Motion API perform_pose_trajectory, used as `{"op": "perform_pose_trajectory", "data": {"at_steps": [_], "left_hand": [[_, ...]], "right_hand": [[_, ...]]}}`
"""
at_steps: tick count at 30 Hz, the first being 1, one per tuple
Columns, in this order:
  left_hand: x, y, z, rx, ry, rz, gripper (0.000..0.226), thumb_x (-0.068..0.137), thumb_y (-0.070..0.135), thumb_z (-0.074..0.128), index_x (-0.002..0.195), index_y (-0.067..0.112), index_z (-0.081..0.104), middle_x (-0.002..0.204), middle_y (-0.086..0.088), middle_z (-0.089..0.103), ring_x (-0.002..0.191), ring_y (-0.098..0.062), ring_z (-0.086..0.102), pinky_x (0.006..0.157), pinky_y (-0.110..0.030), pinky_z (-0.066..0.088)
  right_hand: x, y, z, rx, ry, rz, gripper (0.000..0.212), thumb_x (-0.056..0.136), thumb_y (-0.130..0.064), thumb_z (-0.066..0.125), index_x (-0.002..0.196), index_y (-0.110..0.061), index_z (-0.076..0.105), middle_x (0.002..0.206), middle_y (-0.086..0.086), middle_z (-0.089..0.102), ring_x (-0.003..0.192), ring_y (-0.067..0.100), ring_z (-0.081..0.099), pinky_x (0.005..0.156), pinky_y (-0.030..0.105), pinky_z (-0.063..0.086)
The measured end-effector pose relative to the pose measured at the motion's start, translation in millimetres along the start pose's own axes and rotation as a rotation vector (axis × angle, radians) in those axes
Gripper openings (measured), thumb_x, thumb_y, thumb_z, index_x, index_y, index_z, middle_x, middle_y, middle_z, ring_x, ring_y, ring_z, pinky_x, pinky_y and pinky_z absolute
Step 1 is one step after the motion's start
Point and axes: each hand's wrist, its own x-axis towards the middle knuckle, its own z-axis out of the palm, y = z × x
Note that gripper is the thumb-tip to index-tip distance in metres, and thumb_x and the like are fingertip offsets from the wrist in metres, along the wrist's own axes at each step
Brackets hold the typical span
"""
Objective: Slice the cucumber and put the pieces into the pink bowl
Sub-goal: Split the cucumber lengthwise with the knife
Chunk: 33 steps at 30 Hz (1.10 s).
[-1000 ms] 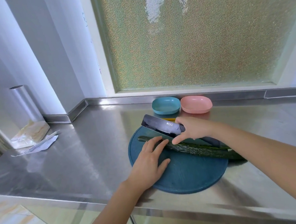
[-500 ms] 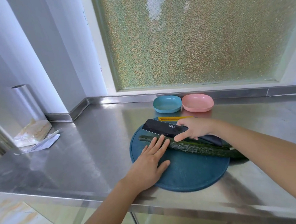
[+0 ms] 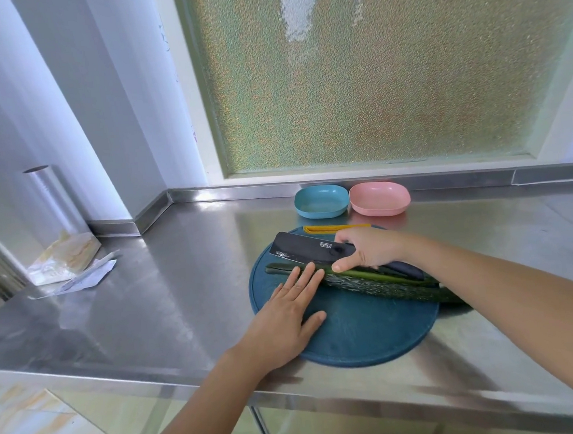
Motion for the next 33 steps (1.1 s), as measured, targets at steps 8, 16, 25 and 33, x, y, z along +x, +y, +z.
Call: {"op": "perform_pose_trajectory", "data": {"at_steps": [8,16,25,33], "left_hand": [[2.2,0.2,-0.9,0.006,0.02,-0.053,0.061,0.096,0.053,0.031,0.144,0.047,-0.006,0.156,0.01,-0.016,0.143,-0.01,-0.015,0.119,-0.039,0.0],[7.8,-1.5,-0.5,0.036,0.003,-0.085,0.063,0.093,0.06,0.027,0.141,0.052,-0.013,0.153,-0.001,-0.028,0.142,-0.019,-0.022,0.118,-0.04,-0.003],[2.1,6.5,5.0,-0.163,0.242,-0.106,0.071,0.09,0.051,0.048,0.149,0.031,0.013,0.155,0.002,0.003,0.142,-0.014,0.011,0.116,-0.028,0.019],[24.9,-48.2,-25.7,-0.655,0.414,-0.419,0.055,0.07,0.013,0.08,0.114,0.024,0.05,0.114,0.007,0.054,0.103,-0.009,0.051,0.087,-0.016,0.039]], "right_hand": [[-9.3,-6.1,-0.2,-0.098,0.084,0.027,0.047,0.079,-0.05,0.07,0.097,-0.011,0.05,0.074,0.0,0.048,0.055,0.012,0.042,0.052,0.028,0.031],[-50.2,-25.9,-10.4,-0.238,0.208,-0.034,0.017,0.101,-0.023,0.04,0.09,-0.012,0.047,0.071,0.001,0.053,0.072,0.023,0.052,0.076,0.037,0.043],[-60.1,-39.7,-8.3,-0.419,0.239,-0.068,0.024,0.102,-0.027,0.037,0.096,-0.007,0.049,0.078,0.001,0.05,0.074,0.023,0.049,0.067,0.035,0.034],[-61.2,-47.4,-1.9,-0.514,0.274,-0.135,0.018,0.101,-0.028,0.034,0.096,-0.013,0.043,0.077,0.007,0.056,0.069,0.025,0.053,0.062,0.037,0.038]]}}
